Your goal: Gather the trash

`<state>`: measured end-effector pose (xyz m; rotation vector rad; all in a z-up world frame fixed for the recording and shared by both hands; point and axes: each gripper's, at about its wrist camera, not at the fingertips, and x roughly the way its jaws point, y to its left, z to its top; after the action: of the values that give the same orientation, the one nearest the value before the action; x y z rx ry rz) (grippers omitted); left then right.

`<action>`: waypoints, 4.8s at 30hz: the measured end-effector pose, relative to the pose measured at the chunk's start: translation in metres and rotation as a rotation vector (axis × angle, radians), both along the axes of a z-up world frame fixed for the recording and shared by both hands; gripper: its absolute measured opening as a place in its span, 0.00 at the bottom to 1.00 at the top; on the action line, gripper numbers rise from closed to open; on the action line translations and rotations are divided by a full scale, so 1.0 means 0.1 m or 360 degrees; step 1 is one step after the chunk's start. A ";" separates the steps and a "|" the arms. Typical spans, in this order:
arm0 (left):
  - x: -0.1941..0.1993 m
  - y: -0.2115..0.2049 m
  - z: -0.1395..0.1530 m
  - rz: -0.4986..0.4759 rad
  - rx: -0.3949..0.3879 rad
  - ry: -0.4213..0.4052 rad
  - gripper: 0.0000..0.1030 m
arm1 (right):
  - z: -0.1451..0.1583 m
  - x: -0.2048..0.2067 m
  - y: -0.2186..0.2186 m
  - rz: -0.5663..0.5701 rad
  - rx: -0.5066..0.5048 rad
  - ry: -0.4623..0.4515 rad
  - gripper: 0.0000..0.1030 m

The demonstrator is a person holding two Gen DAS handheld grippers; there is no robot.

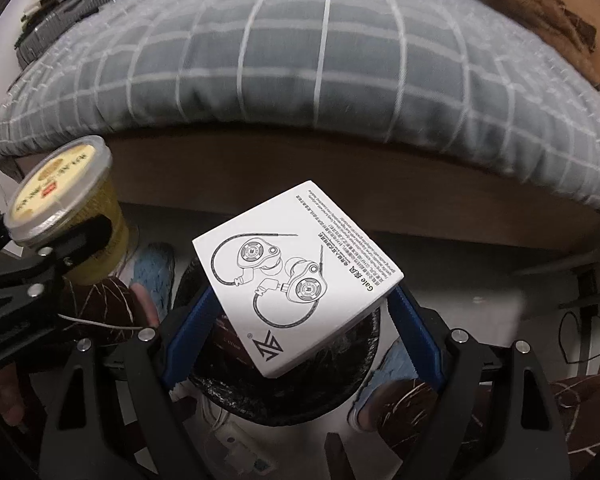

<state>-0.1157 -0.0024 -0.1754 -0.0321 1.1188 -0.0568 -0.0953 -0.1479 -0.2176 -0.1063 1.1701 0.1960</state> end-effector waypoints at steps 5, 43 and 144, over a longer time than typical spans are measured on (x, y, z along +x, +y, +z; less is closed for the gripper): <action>0.01 0.19 -0.15 0.0057 0.0002 0.0054 0.71 | -0.18 0.07 0.09 0.0017 -0.0002 0.0089 0.80; 0.17 -0.80 -0.52 -0.0122 -0.0071 0.0143 0.84 | 0.05 0.11 -0.93 -0.0301 -0.0067 -0.0074 0.93; -0.68 -0.33 1.64 0.0044 0.0114 -0.0436 0.94 | 1.97 -0.89 -0.55 -0.0210 0.0035 -0.0644 0.93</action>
<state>-0.1839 -0.0350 -0.0114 0.0239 0.8455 0.0037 -0.1847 -0.2032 -0.0207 -0.0458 0.7686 0.0655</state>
